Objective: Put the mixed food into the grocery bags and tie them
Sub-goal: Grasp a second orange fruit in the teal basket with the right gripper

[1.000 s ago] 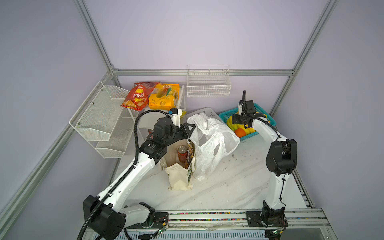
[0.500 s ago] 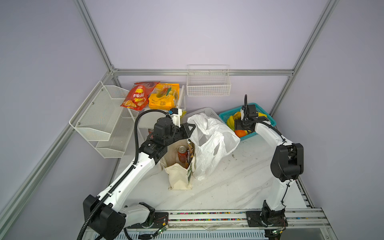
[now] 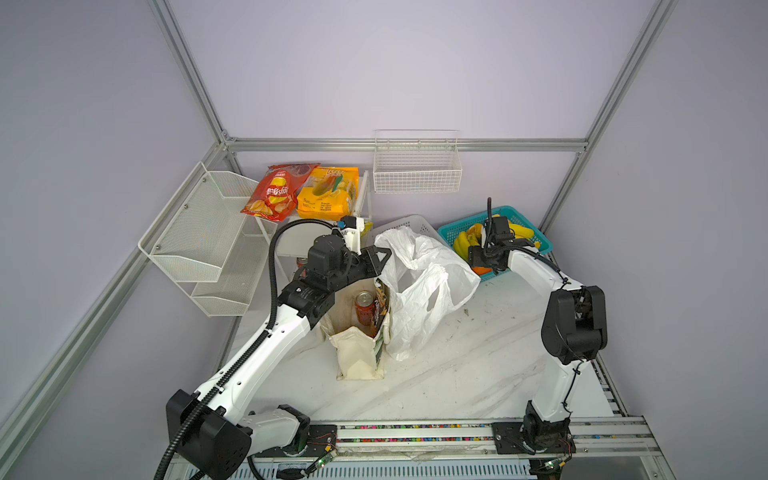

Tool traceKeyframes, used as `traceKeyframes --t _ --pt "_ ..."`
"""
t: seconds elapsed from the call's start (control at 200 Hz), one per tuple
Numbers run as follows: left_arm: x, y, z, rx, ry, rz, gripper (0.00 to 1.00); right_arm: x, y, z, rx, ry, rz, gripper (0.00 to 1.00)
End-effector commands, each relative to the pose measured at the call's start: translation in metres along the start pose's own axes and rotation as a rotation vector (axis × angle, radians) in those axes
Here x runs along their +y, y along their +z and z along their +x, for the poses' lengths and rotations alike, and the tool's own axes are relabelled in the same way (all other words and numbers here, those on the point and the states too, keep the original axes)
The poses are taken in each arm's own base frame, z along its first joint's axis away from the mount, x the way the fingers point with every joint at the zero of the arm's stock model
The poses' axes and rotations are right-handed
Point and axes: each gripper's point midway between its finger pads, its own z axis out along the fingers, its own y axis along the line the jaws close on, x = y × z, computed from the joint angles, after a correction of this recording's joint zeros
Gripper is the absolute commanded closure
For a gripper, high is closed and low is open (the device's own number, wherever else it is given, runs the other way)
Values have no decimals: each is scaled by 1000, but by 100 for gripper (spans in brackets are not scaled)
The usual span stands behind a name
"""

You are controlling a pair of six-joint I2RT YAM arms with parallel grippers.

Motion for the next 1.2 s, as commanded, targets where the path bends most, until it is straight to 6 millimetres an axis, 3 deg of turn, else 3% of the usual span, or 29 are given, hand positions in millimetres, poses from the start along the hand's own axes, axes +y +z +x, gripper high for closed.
traceKeyframes --t 0.0,0.905,1.01,1.195 --pt "0 -1 0 -10 20 19 100 -8 1 4 21 -5 45 23" --pt "1 0 2 -11 16 22 100 -16 34 21 127 17 47 20" --pt "2 0 2 -10 17 22 100 -15 29 16 112 20 35 28" --pt "1 0 1 -11 16 25 100 -11 -1 -9 21 32 -4 39"
